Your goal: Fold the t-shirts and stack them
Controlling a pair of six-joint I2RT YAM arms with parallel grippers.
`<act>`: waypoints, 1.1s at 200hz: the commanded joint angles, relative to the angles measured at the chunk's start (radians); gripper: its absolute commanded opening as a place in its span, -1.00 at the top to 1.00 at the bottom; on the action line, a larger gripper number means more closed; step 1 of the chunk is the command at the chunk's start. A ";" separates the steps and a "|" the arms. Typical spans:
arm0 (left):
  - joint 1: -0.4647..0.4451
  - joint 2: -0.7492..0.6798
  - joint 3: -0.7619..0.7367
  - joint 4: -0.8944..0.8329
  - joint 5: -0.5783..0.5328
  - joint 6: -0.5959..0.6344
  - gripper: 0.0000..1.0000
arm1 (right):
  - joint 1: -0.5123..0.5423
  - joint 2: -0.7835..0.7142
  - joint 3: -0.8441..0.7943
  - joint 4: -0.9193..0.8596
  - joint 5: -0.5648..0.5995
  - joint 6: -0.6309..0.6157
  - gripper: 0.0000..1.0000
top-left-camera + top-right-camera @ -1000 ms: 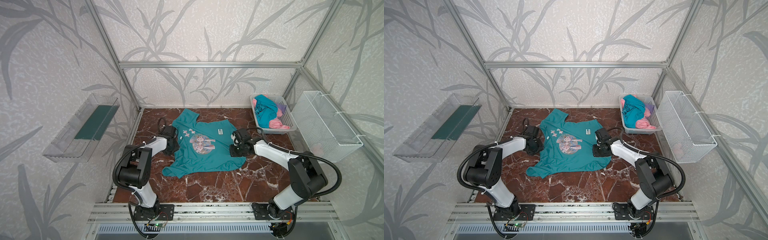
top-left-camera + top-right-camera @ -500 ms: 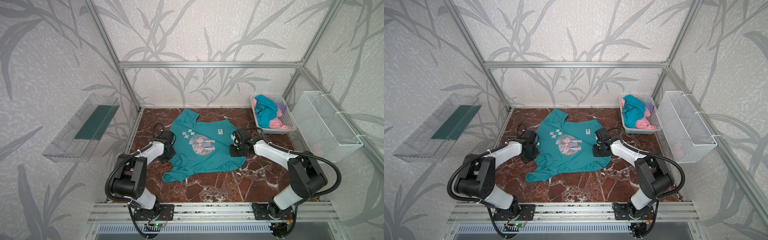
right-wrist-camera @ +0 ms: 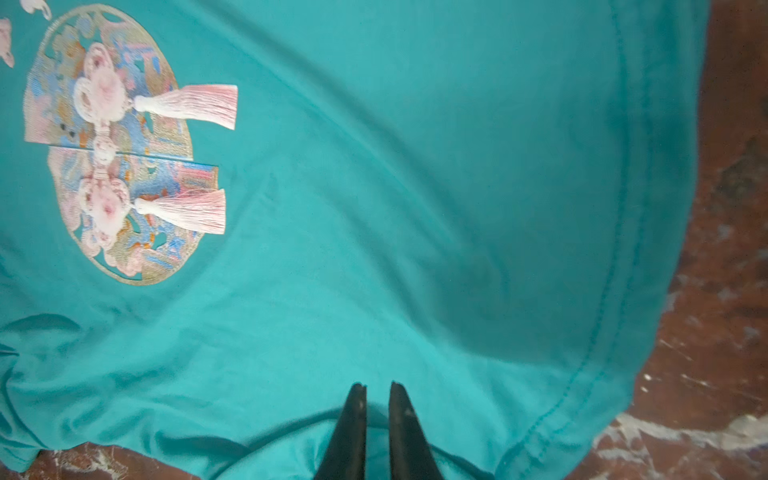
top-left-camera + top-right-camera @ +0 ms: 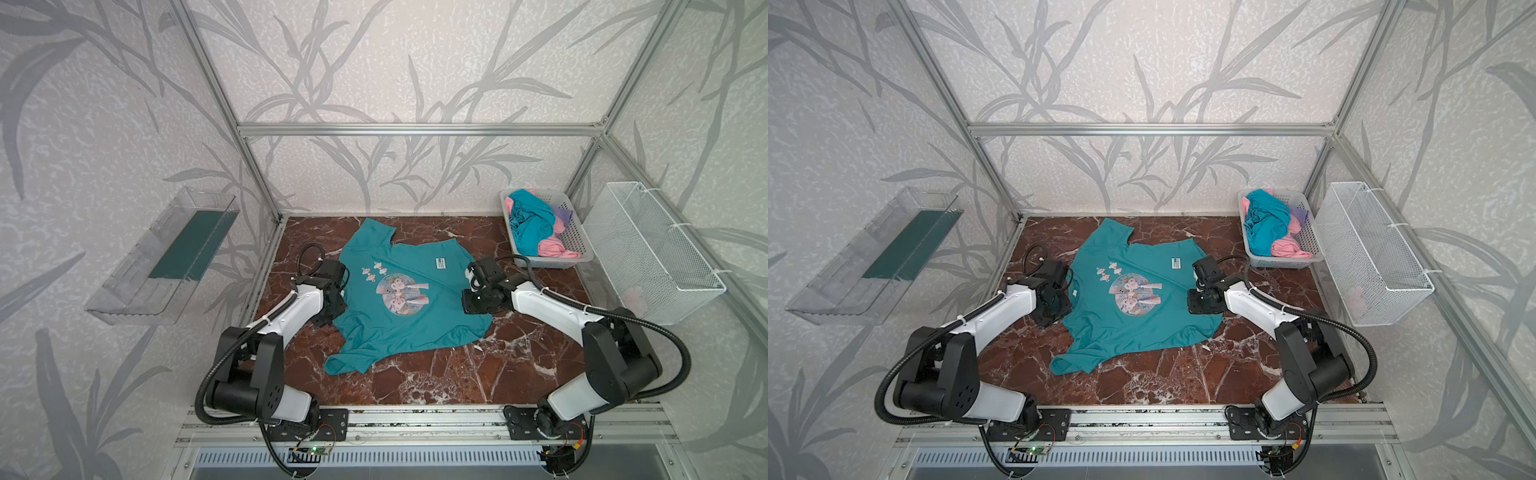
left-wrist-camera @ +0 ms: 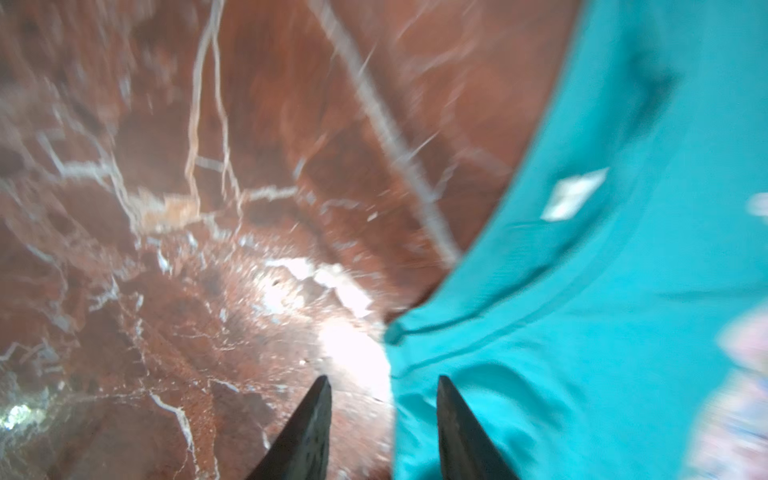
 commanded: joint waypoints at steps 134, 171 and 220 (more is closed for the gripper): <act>-0.177 0.194 0.126 0.082 0.072 0.033 -0.05 | 0.243 -0.102 -0.106 -0.134 0.135 0.029 0.24; -0.177 0.222 0.104 0.101 0.057 0.038 -0.06 | 0.242 -0.103 -0.082 -0.152 0.239 0.064 0.16; -0.177 0.260 0.103 0.118 0.065 0.035 -0.06 | 0.240 0.002 -0.038 -0.143 0.200 0.056 0.71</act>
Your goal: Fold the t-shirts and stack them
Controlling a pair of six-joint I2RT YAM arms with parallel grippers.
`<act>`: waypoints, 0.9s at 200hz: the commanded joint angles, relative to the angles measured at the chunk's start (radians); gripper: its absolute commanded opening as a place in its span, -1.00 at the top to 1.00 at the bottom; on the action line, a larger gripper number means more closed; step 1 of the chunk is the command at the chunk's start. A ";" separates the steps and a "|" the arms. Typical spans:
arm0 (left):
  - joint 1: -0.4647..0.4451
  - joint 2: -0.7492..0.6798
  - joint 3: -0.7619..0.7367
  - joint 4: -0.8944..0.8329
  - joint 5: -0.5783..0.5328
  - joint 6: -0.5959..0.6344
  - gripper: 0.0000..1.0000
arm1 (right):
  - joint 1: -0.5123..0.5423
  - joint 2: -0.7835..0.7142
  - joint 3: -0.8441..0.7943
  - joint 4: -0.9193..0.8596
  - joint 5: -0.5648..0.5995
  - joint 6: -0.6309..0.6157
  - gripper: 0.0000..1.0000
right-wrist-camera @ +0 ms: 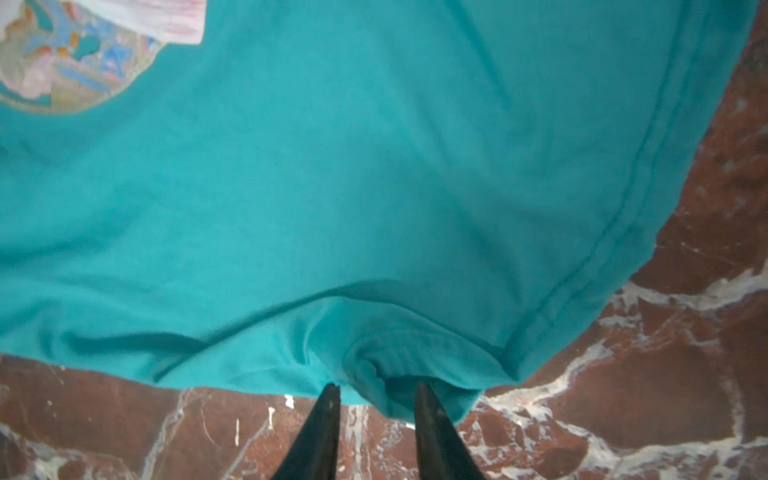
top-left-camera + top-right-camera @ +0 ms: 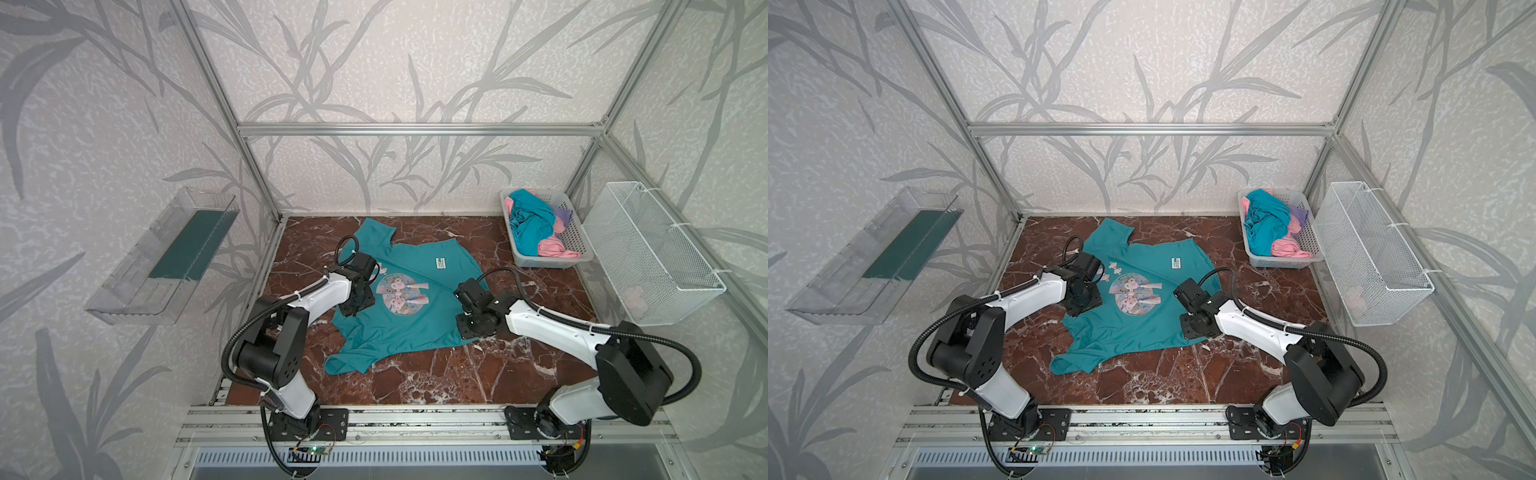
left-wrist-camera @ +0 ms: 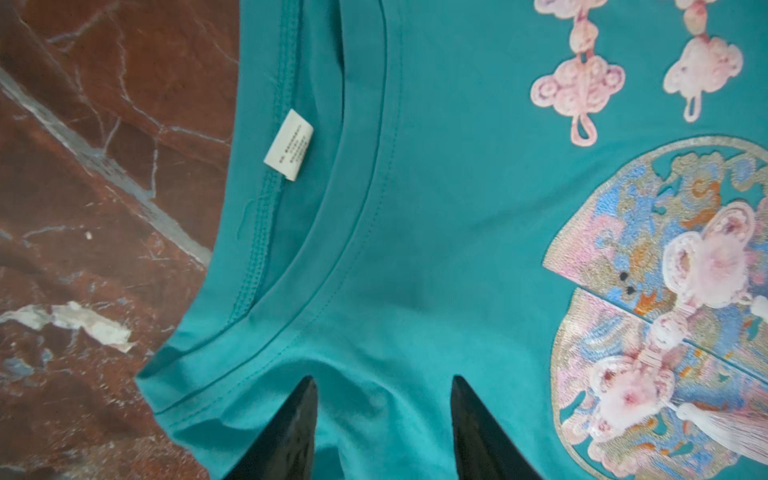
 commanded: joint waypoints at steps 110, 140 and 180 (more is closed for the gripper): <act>0.003 0.051 0.021 -0.032 -0.050 0.010 -0.07 | 0.003 -0.319 -0.287 -0.139 0.010 0.151 1.00; 0.006 0.073 0.036 -0.047 -0.067 0.016 -0.07 | 0.002 -0.336 -0.323 -0.139 0.013 0.172 0.84; 0.009 0.071 0.068 -0.089 -0.091 0.022 -0.07 | 0.002 -0.361 -0.306 -0.207 0.021 0.191 0.72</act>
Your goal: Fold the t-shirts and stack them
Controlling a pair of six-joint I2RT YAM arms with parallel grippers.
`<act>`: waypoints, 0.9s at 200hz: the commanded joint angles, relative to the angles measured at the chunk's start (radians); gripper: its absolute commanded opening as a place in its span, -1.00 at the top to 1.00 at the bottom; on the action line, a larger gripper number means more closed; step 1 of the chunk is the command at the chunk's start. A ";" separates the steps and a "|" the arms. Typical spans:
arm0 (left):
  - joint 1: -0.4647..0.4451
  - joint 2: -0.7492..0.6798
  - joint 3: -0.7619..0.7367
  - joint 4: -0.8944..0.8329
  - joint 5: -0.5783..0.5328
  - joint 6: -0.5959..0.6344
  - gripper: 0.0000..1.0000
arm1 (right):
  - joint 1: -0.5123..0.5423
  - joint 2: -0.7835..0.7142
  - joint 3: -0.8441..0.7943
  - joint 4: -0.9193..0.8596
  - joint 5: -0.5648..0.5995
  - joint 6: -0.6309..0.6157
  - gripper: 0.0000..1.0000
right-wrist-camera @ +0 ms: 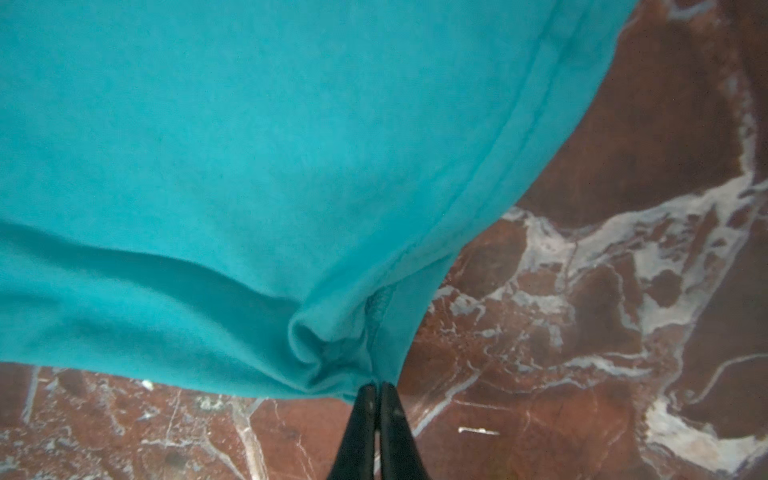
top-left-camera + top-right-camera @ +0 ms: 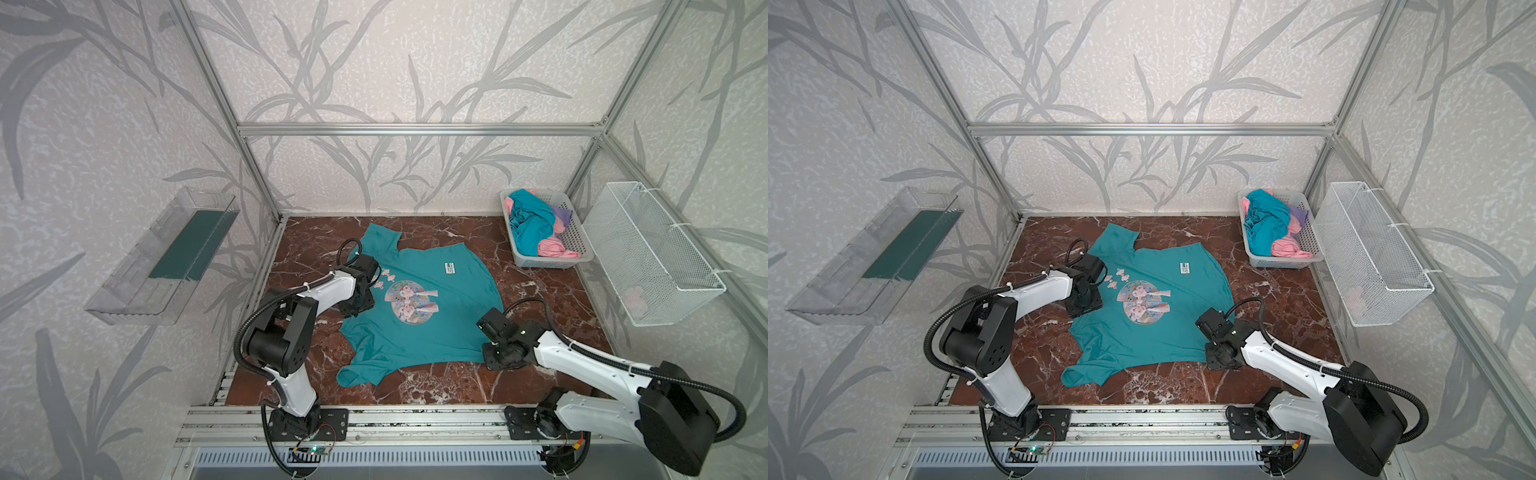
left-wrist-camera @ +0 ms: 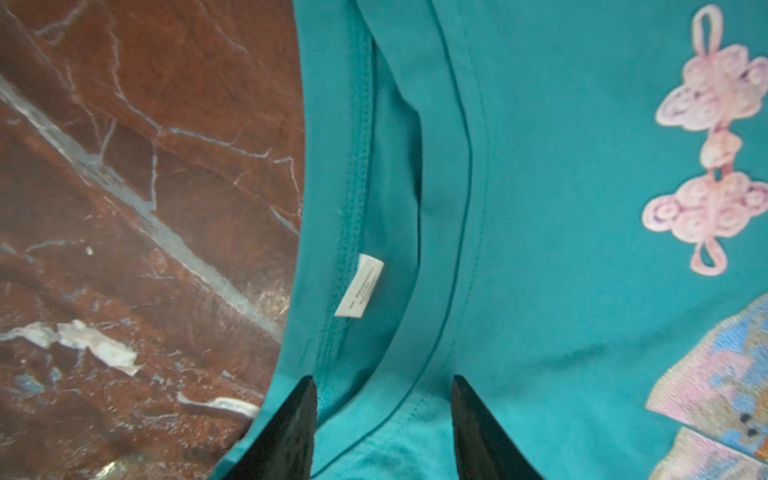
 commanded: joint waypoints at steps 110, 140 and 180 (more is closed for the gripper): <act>0.008 -0.494 -0.225 -0.185 -0.030 -0.126 0.27 | 0.451 0.153 0.370 0.126 -0.057 -0.401 0.43; 0.046 -0.672 -0.351 -0.171 -0.068 -0.195 0.10 | 0.549 0.323 0.466 0.279 -0.135 -0.554 0.42; 0.179 -0.905 -0.423 -0.179 -0.045 -0.238 0.08 | 0.642 0.519 0.587 0.321 -0.195 -0.660 0.29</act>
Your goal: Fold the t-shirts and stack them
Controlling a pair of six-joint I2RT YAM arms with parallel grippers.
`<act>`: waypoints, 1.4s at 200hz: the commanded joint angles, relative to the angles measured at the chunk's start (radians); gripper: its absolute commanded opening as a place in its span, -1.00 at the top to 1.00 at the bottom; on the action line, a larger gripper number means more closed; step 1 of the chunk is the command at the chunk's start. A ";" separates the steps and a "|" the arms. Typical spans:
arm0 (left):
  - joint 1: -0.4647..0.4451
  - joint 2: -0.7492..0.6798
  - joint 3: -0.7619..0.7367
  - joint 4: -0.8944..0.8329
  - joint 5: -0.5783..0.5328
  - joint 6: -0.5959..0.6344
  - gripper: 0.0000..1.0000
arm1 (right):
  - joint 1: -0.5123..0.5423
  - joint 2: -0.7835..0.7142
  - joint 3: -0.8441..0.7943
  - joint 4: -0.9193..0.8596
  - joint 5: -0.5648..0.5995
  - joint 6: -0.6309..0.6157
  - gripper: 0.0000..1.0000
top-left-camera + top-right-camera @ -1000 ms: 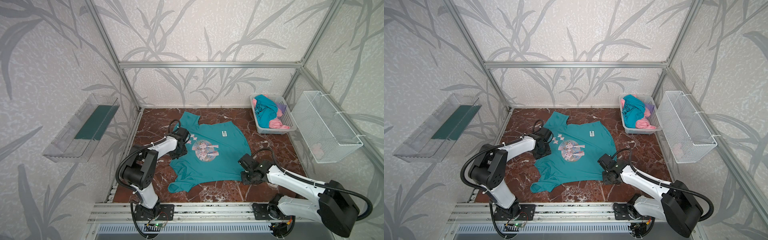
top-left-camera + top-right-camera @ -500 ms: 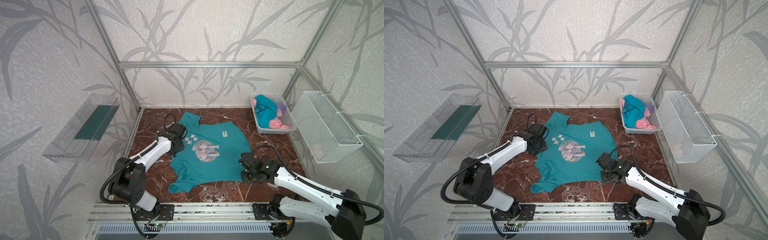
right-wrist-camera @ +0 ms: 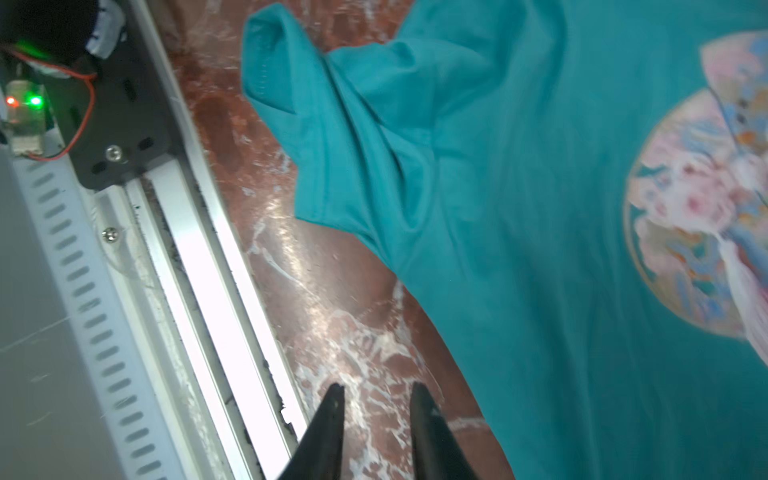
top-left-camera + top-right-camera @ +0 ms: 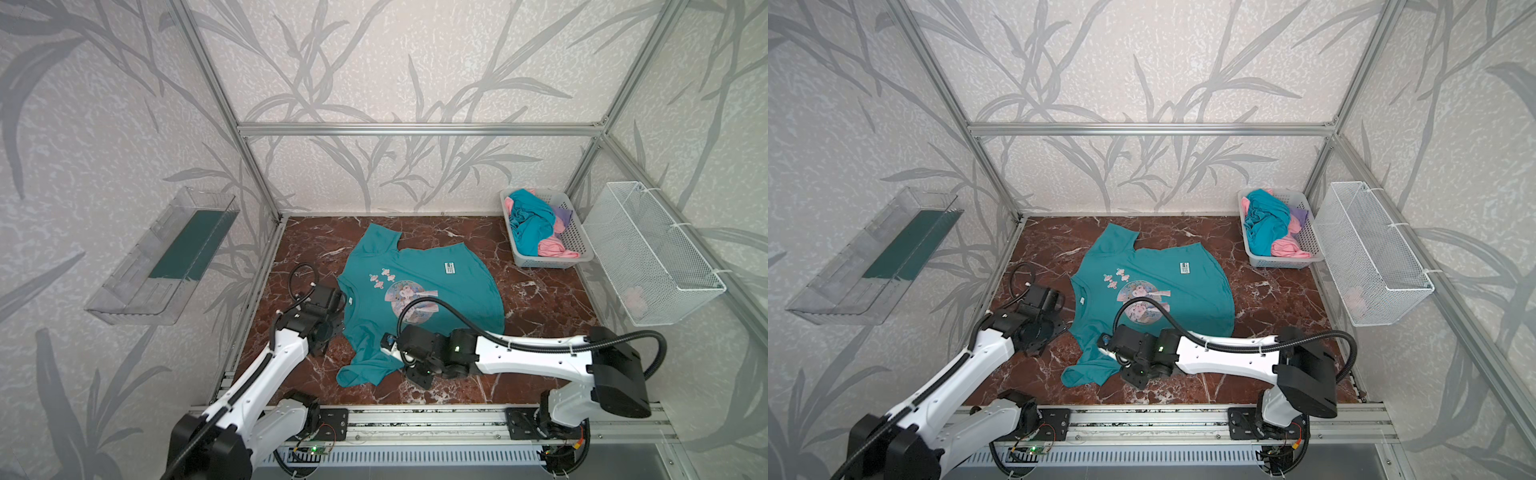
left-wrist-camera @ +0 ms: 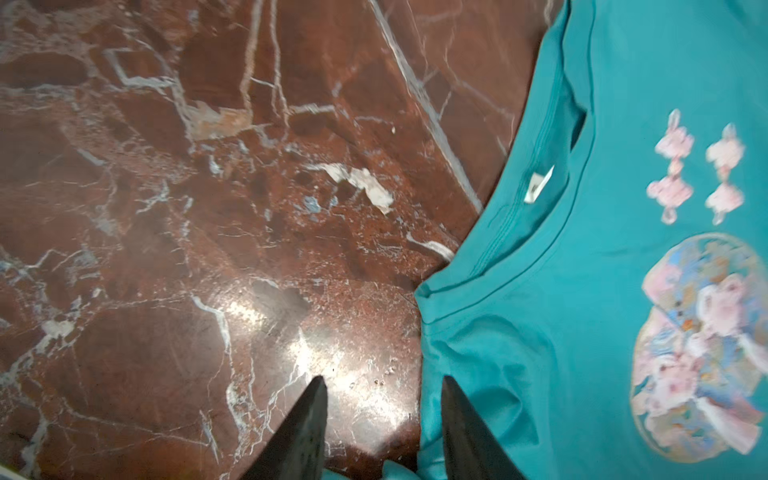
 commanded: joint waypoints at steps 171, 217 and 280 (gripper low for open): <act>0.122 -0.172 -0.098 0.077 0.084 -0.039 0.10 | 0.066 0.257 0.178 0.110 0.030 -0.148 1.00; 0.120 -0.052 -0.149 0.280 0.176 -0.053 -0.09 | 0.066 0.065 0.026 0.084 0.001 -0.119 1.00; 0.055 0.215 -0.067 0.429 0.217 -0.028 -0.09 | 0.065 -0.029 -0.135 0.038 -0.005 -0.026 1.00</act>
